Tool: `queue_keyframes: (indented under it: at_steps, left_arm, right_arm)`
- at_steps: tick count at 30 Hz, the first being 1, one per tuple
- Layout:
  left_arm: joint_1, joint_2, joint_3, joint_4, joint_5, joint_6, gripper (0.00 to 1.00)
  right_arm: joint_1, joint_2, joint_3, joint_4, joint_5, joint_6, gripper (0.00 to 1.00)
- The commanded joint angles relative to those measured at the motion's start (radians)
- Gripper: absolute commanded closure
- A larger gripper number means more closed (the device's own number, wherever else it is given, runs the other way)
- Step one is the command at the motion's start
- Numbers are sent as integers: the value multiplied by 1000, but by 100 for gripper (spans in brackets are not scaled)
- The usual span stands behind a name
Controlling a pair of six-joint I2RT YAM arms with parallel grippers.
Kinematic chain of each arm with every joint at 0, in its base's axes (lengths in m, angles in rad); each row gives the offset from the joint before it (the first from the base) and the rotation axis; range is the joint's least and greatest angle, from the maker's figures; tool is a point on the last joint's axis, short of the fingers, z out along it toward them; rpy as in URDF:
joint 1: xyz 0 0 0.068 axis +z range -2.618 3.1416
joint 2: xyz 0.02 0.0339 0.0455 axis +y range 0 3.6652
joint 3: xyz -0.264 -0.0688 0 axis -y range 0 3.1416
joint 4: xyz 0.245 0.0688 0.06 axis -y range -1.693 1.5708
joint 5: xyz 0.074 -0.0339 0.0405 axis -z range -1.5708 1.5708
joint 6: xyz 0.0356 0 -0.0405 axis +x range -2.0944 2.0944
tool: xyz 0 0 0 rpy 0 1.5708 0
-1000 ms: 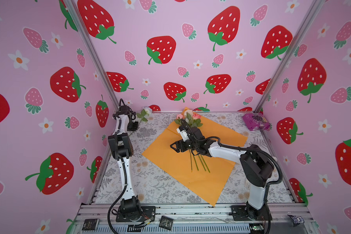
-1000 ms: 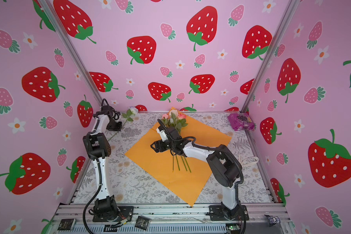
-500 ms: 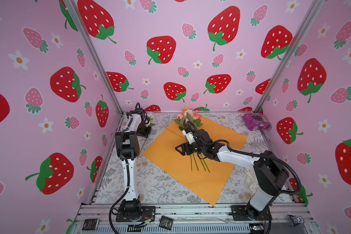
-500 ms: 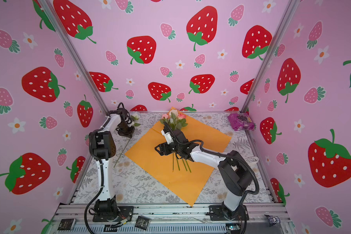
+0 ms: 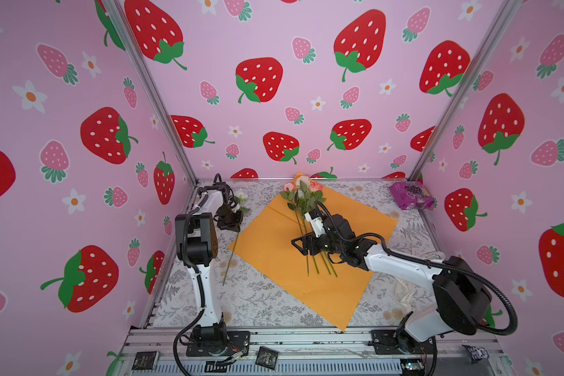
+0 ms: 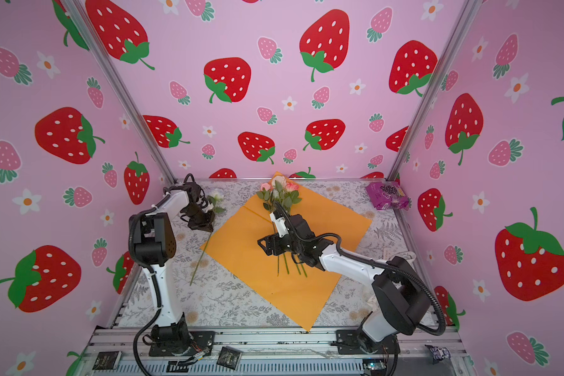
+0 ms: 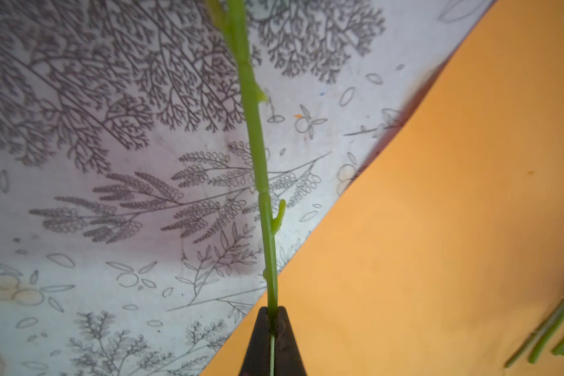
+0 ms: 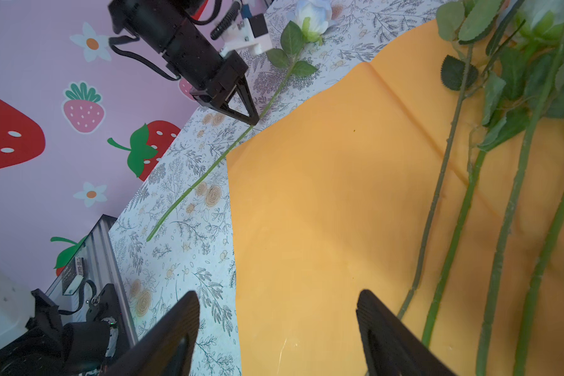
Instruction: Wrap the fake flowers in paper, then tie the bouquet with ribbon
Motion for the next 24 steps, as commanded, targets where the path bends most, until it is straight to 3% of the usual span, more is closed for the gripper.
queue_keyframes:
  at_steps: [1,8,15,19,24]
  left_arm:
    - [-8,-143,-66,60,150,-107,100]
    - [-81,-340,-263,329,293,-387,100]
    - [-328,-359,-345,639,258,-620,100]
    - [-445,-271,-300,733,189,-676,100]
    - [-527,-145,-226,772,120,-709,100]
  right_arm:
    - [-5,-45,-23,12,55,20,21]
    - [-55,-182,-124,-69,315,121,21]
    - [-211,-316,-242,-83,287,161,21]
    - [-236,-341,-254,-104,267,158,21]
    - [-238,-348,-275,-110,244,171,21]
